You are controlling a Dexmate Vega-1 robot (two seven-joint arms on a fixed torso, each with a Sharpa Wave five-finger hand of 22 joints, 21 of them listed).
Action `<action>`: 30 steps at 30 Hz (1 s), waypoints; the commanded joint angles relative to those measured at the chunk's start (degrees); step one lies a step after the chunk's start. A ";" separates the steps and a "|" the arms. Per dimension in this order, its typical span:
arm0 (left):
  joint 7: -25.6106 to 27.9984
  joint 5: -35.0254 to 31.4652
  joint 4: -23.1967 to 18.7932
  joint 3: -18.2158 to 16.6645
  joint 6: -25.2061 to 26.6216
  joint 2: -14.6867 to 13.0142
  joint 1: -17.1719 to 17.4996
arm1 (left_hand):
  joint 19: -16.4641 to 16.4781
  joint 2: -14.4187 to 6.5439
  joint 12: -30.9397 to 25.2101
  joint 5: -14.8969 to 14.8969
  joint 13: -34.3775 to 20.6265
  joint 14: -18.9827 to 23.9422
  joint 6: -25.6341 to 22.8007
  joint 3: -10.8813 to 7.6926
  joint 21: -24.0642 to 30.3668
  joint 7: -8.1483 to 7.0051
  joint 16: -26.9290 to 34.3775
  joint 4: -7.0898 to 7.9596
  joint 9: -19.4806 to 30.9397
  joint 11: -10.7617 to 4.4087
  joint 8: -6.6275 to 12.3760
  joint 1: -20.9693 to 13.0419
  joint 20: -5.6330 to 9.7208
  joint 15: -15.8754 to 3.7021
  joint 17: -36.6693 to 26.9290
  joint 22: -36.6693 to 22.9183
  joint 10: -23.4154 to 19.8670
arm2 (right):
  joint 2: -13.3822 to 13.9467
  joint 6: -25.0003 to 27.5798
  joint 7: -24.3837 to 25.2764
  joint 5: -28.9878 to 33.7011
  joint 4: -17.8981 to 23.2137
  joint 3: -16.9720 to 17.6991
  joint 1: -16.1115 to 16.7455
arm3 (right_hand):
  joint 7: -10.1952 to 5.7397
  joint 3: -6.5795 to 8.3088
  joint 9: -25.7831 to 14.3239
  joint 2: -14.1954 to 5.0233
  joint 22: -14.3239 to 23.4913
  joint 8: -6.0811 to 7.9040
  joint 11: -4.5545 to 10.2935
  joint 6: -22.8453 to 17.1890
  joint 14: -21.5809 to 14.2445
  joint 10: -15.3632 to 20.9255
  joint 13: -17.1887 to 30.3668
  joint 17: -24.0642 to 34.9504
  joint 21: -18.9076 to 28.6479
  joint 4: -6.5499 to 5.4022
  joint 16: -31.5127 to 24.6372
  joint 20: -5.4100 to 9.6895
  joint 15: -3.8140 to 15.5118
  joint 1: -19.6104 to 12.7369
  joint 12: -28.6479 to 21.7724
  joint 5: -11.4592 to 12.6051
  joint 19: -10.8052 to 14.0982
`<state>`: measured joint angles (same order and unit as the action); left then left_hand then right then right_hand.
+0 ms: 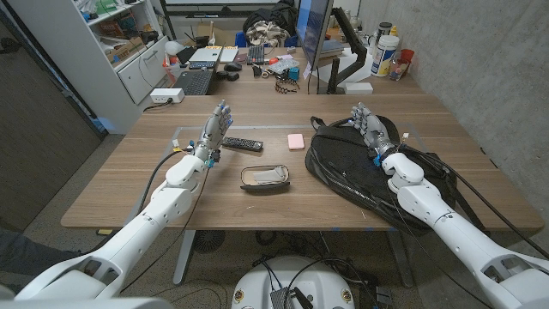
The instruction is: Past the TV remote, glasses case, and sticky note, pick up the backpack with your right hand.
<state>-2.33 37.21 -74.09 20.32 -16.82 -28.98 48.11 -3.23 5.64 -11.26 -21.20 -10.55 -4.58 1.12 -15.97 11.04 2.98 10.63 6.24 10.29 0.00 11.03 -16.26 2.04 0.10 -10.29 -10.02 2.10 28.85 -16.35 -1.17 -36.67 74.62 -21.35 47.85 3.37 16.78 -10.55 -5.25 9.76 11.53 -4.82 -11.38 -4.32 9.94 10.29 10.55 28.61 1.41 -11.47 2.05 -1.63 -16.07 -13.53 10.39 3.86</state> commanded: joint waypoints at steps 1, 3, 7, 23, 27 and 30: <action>-1.42 -1.08 0.83 -1.68 0.46 1.02 -0.24 | -0.57 -0.06 -0.40 -0.40 -0.22 -0.47 0.09 -0.31 0.38 0.27 0.18 -0.11 0.27 0.05 0.40 -0.49 1.45 0.03 -0.27 -0.24 0.53 | -0.82 0.39 0.66 0.91 0.14 0.27 -0.23 | -0.04 0.36 -0.11 0.08 0.16 0.22 0.04 -0.40 -0.58 0.53 0.11 0.11 0.18 -0.02 -0.29 1.00 0.04 -0.46 -0.07 0.22 0.65; -1.59 -1.25 0.76 -1.91 0.55 1.16 -0.23 | -0.58 -0.08 -0.39 -0.41 -0.22 -0.46 0.10 -0.30 0.38 0.23 0.18 -0.11 0.27 0.06 0.39 -0.51 1.47 -0.01 -0.27 -0.24 0.55 | -0.87 0.28 0.61 0.94 0.24 0.41 -0.18 | -0.01 0.36 -0.11 0.10 0.17 0.20 -0.01 -0.41 -0.60 0.50 0.12 0.10 0.13 0.02 -0.27 1.00 0.06 -0.49 -0.04 0.21 0.66; -1.87 -1.55 0.84 -2.23 0.68 1.47 -0.22 | -0.60 -0.11 -0.41 -0.43 -0.22 -0.47 0.05 -0.27 0.37 0.22 0.18 -0.12 0.27 0.02 0.40 -0.53 1.42 0.00 -0.27 -0.24 0.50 | -0.73 0.42 1.20 1.40 0.74 0.59 0.07 | -0.02 0.36 -0.11 0.08 0.17 0.17 -0.04 -0.42 -0.64 0.52 0.12 0.12 0.02 0.04 -0.25 0.98 0.00 -0.49 0.01 0.19 0.70; -2.14 -2.25 0.86 -3.05 0.67 2.44 0.16 | -0.67 -0.24 -0.40 -0.51 -0.22 -0.48 -0.09 -0.14 0.35 0.11 0.17 -0.17 0.28 -0.05 0.39 -0.63 1.33 0.03 -0.28 -0.25 0.47 | 0.36 -0.12 1.47 1.51 2.52 1.78 1.72 | -0.13 0.32 -0.12 0.04 0.19 0.08 0.04 -0.61 -0.74 0.73 0.13 0.17 -0.44 0.12 -0.15 0.97 0.10 -0.45 0.14 0.14 0.89; -2.13 -2.48 0.84 -3.09 0.61 2.59 0.11 | -0.77 -0.28 -0.39 -0.54 -0.22 -0.48 -0.14 -0.10 0.32 0.08 0.17 -0.18 0.28 -0.06 0.40 -0.66 1.32 0.03 -0.28 -0.25 0.47 | 0.73 -0.51 1.63 1.64 3.17 2.08 2.28 | -0.21 0.30 -0.13 0.04 0.19 0.08 0.11 -0.71 -0.84 0.78 0.14 0.19 -0.55 0.13 -0.16 0.95 0.06 -0.42 0.17 0.13 0.94; -2.02 -2.61 0.74 -3.18 0.57 2.68 0.12 | -0.81 -0.31 -0.38 -0.55 -0.22 -0.46 -0.18 -0.07 0.31 0.06 0.18 -0.19 0.28 -0.08 0.41 -0.68 1.27 0.04 -0.28 -0.25 0.50 | 0.97 -0.90 1.69 1.72 3.69 2.29 2.68 | -0.25 0.31 -0.13 0.04 0.20 0.04 0.04 -0.69 -0.88 0.80 0.14 0.19 -0.65 0.17 -0.14 0.95 0.14 -0.45 0.20 0.13 0.95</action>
<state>-4.37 35.14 -73.04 17.66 -16.31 -26.90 48.03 -3.43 5.41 -11.26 -21.40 -10.55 -4.57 1.13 -15.97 11.04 2.97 10.65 6.24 10.27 0.00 11.03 -16.48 2.23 0.11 -10.27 -10.01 2.10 29.08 -15.90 0.13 -35.29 76.94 -19.81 49.34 3.07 16.78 -10.53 -5.22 9.74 11.53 -4.61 -11.68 -4.63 10.14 10.27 10.55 28.16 1.41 -11.47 2.05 -1.32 -16.11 -13.52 10.39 4.66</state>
